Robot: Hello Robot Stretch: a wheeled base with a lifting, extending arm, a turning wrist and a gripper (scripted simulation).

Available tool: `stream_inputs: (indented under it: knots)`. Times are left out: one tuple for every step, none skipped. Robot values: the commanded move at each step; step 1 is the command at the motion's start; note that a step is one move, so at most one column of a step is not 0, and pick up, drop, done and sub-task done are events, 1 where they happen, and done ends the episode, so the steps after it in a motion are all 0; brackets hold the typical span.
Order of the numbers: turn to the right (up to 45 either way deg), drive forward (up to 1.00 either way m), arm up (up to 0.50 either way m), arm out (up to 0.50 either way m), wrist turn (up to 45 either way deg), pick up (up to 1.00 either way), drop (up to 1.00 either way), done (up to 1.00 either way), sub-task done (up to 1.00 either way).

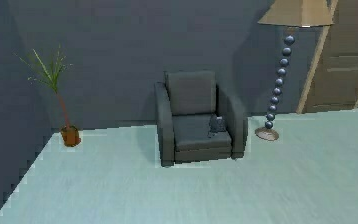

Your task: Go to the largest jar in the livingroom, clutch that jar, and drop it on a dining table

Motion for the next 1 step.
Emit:
stream_inputs:
  knots:
    - [-45.0, 0.00, 0.00, 0.00, 0.0, 0.00, 0.00, 0.00, 0.00]
